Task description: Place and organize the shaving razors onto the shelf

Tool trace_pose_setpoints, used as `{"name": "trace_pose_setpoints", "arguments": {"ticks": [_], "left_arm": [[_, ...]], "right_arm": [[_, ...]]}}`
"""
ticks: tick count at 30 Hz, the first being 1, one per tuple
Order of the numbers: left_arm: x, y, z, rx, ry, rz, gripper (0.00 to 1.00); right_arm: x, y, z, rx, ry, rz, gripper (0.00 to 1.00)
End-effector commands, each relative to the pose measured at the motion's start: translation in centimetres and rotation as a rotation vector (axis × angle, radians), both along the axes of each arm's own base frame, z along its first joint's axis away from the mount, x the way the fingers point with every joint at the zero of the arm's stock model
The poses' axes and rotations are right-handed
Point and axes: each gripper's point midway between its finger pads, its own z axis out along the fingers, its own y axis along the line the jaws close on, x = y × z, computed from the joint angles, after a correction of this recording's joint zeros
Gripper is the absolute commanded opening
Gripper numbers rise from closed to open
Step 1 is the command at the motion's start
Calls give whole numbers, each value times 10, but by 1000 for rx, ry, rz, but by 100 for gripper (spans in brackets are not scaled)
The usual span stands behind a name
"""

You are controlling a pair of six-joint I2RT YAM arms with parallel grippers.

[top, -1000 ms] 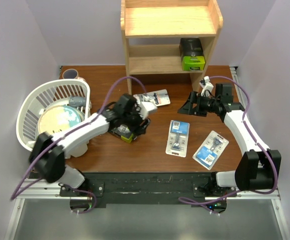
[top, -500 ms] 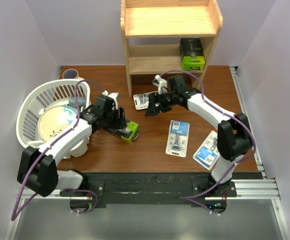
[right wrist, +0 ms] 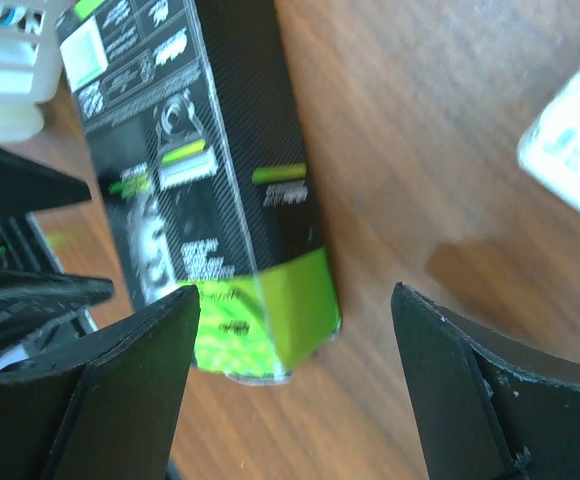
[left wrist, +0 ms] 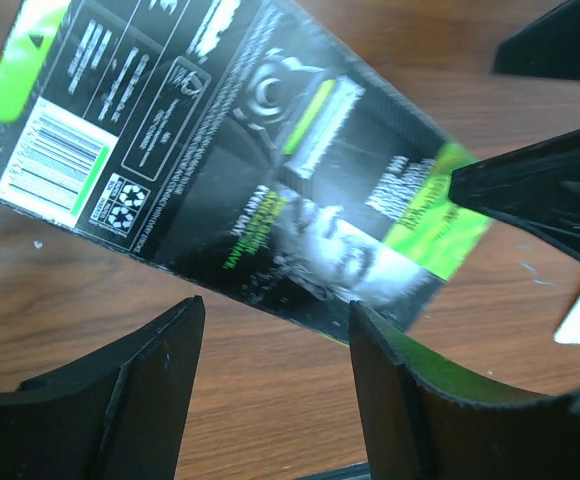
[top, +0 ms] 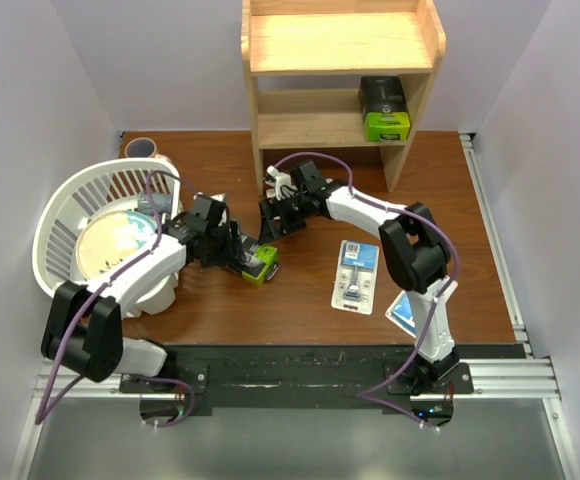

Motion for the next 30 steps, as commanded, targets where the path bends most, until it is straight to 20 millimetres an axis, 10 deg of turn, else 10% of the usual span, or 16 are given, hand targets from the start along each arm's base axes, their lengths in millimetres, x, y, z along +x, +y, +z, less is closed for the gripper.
{"name": "trace_pose_setpoints", "arguments": {"ticks": [1,9,30], "left_arm": [[5,2,-13,-2,39,55,64],[49,-21,-9,-13,-58,-41,62],[70,-149,19,-149,-255,-403,61]], "right_arm": [[11,23,18,54,-67,28,81],[-15,13,-4,17,4,68,59],[-90,-57,41,-66,-39,107,60]]}}
